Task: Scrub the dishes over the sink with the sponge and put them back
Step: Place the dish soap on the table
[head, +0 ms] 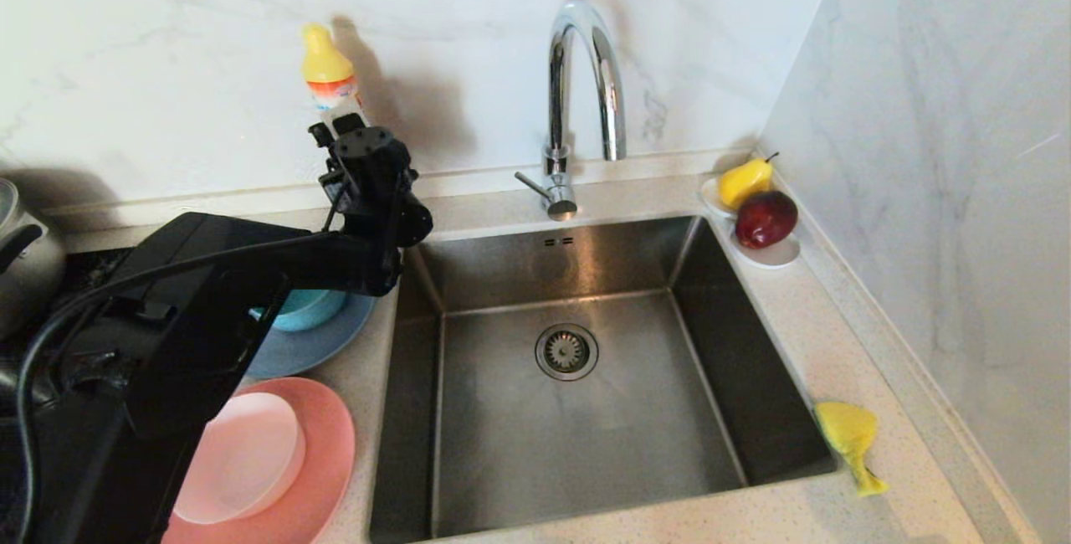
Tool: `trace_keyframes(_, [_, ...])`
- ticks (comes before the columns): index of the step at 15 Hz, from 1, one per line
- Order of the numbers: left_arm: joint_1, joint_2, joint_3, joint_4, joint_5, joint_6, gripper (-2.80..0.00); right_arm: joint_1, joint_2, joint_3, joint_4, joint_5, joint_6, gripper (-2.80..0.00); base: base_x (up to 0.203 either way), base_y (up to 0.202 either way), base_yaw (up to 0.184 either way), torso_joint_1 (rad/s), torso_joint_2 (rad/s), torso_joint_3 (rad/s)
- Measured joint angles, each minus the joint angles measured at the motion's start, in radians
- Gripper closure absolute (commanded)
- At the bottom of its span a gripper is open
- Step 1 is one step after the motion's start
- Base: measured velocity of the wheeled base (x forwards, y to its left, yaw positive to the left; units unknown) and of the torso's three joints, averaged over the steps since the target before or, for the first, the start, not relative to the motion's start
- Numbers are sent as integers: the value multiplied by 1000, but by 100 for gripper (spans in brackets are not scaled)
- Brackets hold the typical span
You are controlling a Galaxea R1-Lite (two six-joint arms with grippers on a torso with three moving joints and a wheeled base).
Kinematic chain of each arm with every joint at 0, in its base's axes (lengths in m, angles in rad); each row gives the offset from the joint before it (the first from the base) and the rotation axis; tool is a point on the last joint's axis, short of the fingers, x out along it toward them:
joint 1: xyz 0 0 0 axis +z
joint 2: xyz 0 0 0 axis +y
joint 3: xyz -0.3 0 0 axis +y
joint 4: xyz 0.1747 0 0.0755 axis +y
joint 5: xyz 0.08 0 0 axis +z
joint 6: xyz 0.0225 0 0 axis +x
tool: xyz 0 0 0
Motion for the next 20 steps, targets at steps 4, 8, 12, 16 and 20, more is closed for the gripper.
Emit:
trace_keyframes(4, [2, 57, -3, -146, 0, 82, 0, 0, 0, 0, 0, 0, 0, 0, 0, 0, 0, 0, 0, 0])
trace_keyframes(8, [1, 88, -7, -143, 0, 78, 0, 0, 0, 0, 0, 0, 0, 0, 0, 0, 0, 0, 0, 0])
trace_keyframes(12, [2, 102, -11, -140, 0, 70, 0, 0, 0, 0, 0, 0, 0, 0, 0, 0, 0, 0, 0, 0])
trace_keyframes(16, [3, 112, -11, -134, 2, 54, 0, 0, 0, 0, 0, 0, 0, 0, 0, 0, 0, 0, 0, 0])
trace_keyframes(20, [2, 114, -12, -107, 6, 31, 0, 0, 0, 0, 0, 0, 0, 0, 0, 0, 0, 0, 0, 0])
